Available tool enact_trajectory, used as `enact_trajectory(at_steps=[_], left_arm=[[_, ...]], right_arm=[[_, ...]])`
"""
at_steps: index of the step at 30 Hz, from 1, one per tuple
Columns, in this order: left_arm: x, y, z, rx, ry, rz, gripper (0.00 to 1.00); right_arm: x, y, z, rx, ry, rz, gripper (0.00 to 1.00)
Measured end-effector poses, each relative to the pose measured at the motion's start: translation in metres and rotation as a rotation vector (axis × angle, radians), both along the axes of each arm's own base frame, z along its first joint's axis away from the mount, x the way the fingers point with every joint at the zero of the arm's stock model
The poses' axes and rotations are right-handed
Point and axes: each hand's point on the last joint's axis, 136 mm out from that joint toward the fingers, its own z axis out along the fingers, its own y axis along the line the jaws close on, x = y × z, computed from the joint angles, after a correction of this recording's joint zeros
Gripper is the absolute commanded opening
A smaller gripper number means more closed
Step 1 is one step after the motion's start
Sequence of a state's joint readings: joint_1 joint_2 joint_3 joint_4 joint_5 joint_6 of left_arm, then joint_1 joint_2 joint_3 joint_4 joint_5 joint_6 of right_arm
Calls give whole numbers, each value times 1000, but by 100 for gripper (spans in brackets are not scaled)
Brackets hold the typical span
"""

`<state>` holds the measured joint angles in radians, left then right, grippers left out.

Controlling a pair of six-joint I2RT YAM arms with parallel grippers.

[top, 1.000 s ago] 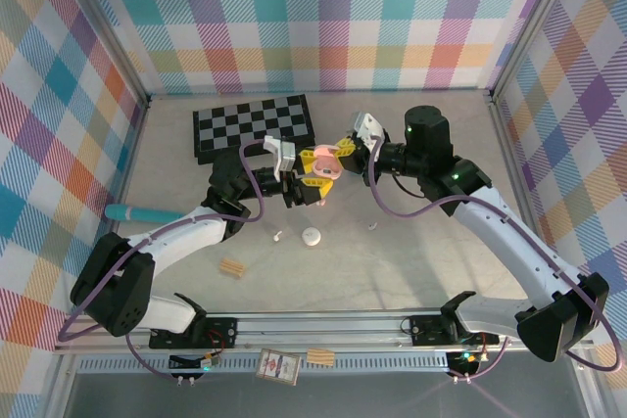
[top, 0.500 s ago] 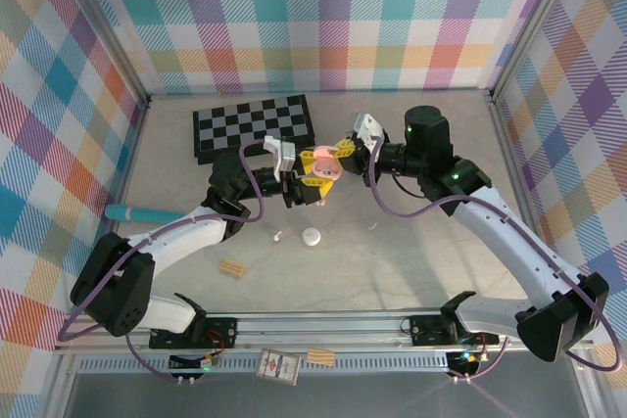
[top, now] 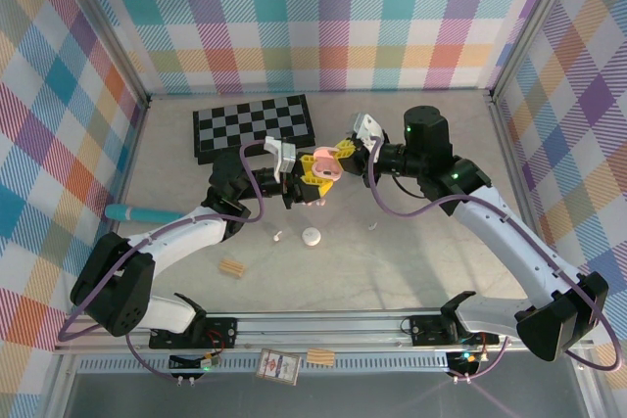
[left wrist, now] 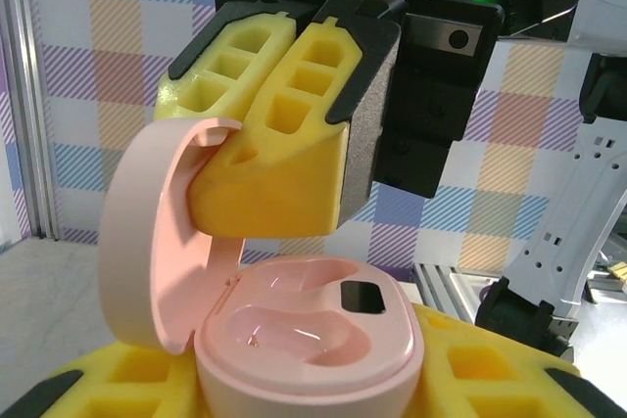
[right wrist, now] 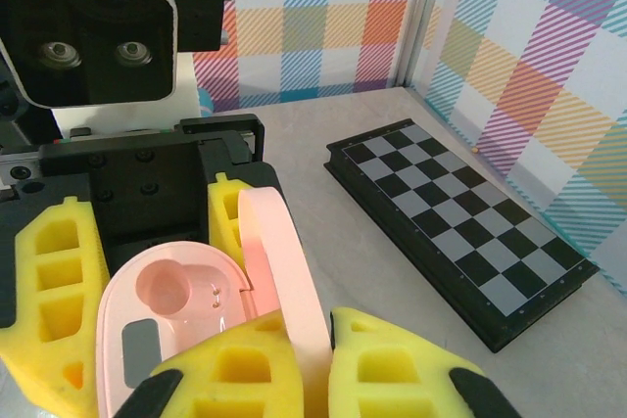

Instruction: Insert wireless bluetooth earbuds into charging case

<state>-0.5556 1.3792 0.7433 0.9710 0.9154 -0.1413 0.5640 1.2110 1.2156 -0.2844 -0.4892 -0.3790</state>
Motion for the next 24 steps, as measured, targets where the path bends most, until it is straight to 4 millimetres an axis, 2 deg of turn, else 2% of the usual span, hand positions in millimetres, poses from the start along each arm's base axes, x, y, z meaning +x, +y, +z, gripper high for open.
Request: enact_trajectory(at_steps=[3,5,9,16,19,24], left_arm=[[0,0,0,0,1,0,35],[0,0,0,0,1,0,35],[1,0,0,-1,-1,4,35],[5,5,2,-23,-27,27,35],[10,9,-1,-33,-26,39,35],[24,23,-8,-45,-7,90,35]], right_arm=[[0,0,0,0,0,0,11],[0,0,0,1,1,0,17],[-1,0,1,7,12,-3,34],[-8,-3,15,48,16,-5,57],[-15,-4,26,88,9,6,61],[-28,-13,42,178,-2,7,62]])
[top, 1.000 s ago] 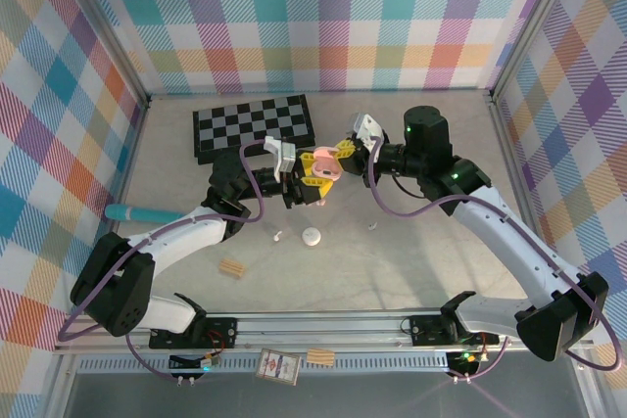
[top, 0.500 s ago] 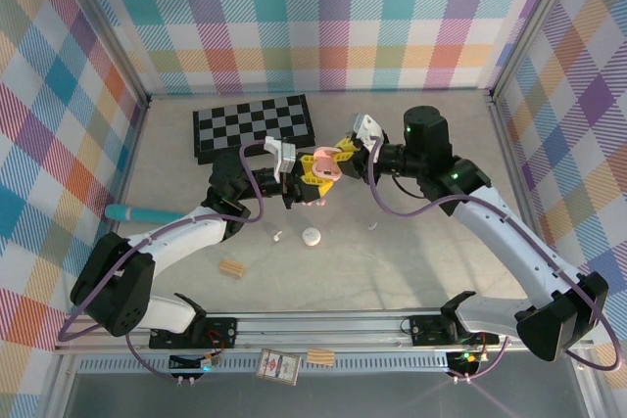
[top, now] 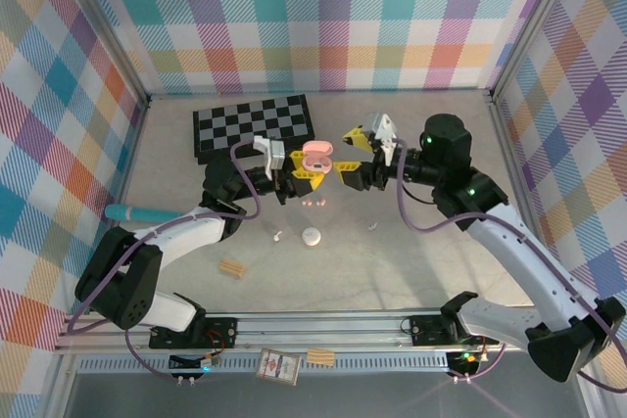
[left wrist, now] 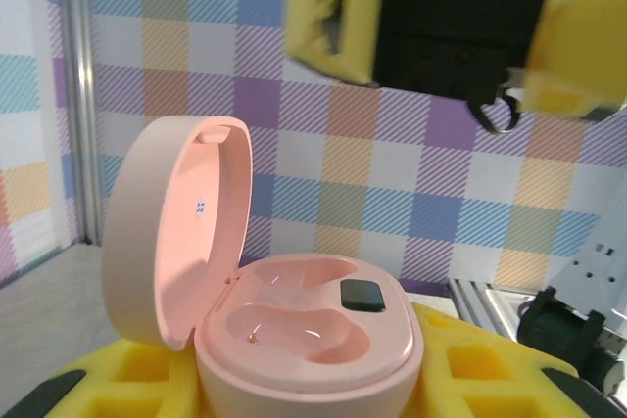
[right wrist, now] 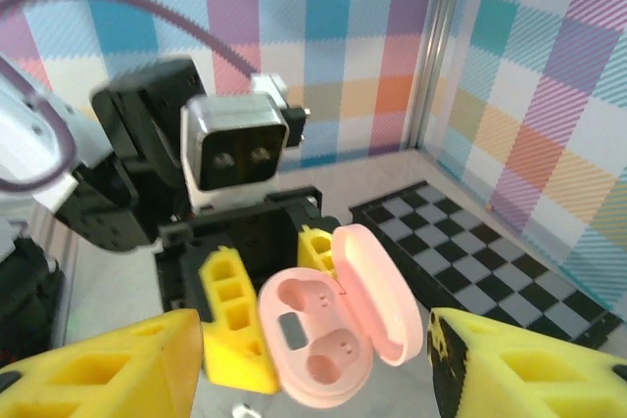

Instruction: Insert wireless bluetooth earbuds into charging case

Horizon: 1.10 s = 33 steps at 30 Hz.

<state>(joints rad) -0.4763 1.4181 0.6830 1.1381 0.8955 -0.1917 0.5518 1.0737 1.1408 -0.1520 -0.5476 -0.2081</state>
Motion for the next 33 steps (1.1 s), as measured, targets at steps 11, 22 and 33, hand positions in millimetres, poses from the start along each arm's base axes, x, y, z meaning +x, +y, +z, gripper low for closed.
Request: enact_trajectory(at_steps=[11,22,33], left_arm=[[15,30,-3,-12,0,102,35],[14,40,-2,-30,-4,121,35],[12,42,1,-38,-2,120,35]], right_arm=[[75,-34,-81,134,470,-360,62],[120,-24,-248,83,1131,-670,54],[103,23,-327,35,1364,-699,43]])
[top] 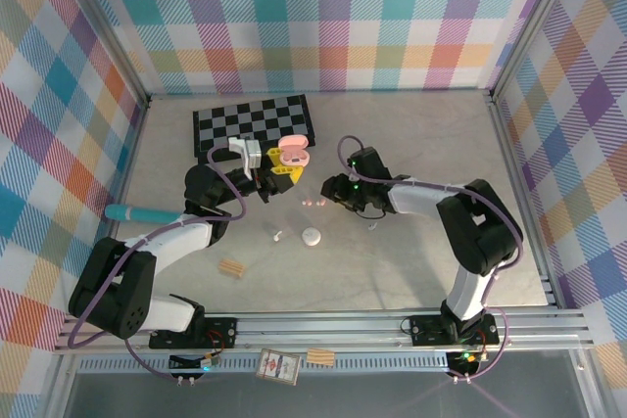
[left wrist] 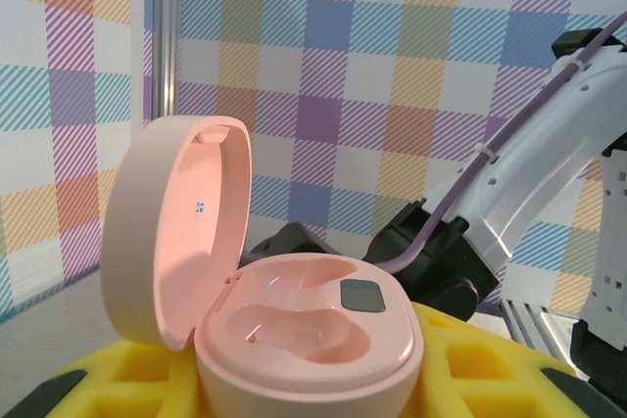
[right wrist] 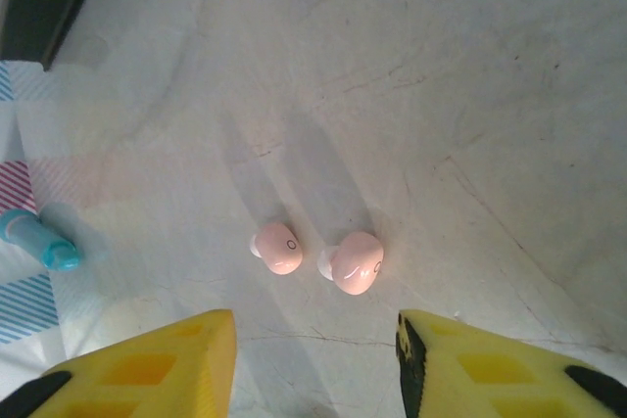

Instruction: Insert wireless bluetooth earbuds into charging case

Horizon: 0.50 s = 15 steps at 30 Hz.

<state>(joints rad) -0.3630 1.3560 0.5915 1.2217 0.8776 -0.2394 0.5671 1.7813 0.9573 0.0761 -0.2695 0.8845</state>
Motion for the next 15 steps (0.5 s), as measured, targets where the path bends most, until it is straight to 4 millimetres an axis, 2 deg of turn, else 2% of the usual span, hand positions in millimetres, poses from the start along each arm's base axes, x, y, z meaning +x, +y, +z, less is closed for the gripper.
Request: enact_trajectory(at_steps=[7,15], left_arm=[[0,0,1,-1,-5,0,35],[-1,0,1,9,-15,5,35]], right_arm=[[1,2,-19,-3,40,-14,37],[8,14,-22,16,49,5,35]])
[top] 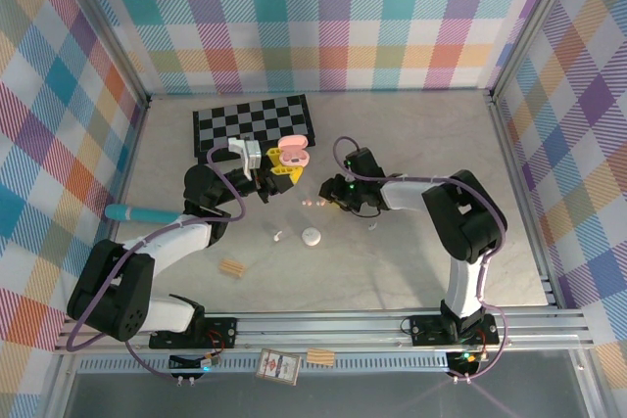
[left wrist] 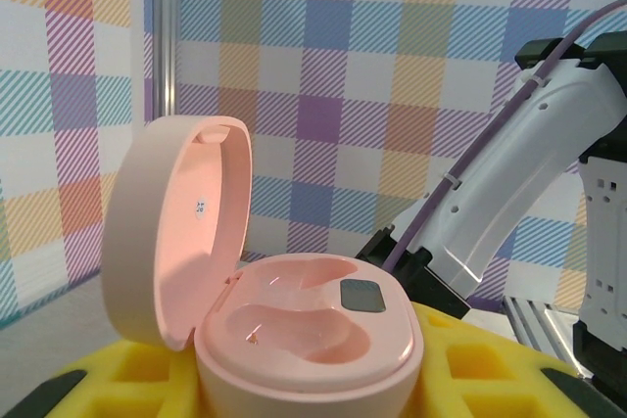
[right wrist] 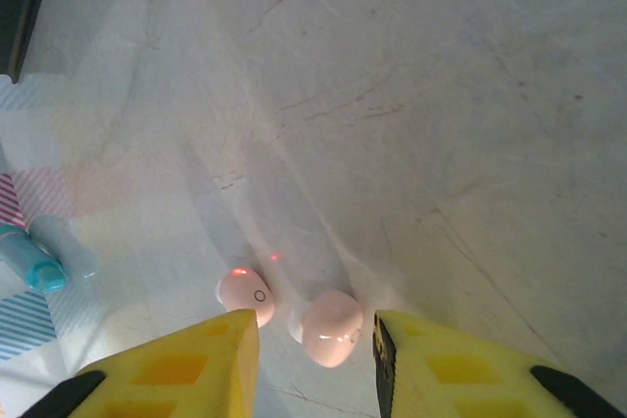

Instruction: Insert wireless bluetooth earbuds into charging case

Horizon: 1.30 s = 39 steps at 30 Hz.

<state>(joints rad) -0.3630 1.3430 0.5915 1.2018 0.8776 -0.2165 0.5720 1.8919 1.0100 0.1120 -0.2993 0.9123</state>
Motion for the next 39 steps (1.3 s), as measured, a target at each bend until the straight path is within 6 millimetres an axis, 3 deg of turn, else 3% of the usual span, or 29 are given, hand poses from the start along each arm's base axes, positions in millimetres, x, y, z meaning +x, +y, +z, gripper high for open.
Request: enact_trajectory(at_steps=[23,33,39], left_arm=[[-2,1,-5,10,15,1,35],[-3,1,-3,8,7,1,35],[-3,1,-3,9,5,2,35]], right_arm=[[-3,19,-5,-15,37,51,37],[-5,23,-8,-8,55,69,26],[-7,25,-7,5,58,81,26]])
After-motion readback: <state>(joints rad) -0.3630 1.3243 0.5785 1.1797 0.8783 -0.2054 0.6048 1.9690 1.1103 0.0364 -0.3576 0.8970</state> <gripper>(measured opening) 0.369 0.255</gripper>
